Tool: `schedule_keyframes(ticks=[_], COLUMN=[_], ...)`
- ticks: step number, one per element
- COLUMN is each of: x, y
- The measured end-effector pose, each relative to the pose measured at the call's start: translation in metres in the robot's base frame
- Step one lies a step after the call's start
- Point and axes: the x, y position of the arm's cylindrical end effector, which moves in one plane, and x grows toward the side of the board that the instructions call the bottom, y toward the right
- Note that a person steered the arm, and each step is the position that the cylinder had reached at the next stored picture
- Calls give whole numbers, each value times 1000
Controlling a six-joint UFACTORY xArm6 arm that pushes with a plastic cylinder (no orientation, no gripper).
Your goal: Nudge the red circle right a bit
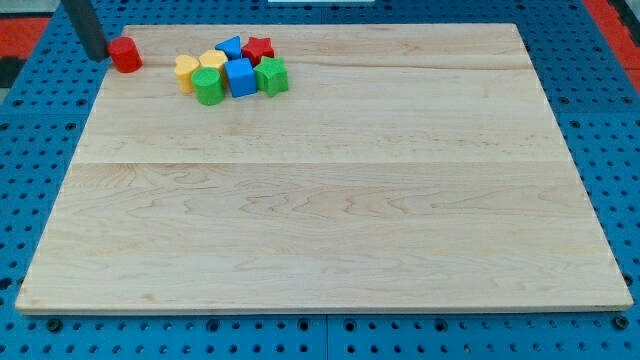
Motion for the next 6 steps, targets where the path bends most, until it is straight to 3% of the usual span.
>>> schedule_keyframes(ticks=[2, 4, 6], x=[-8, -7, 5], y=[51, 21, 29])
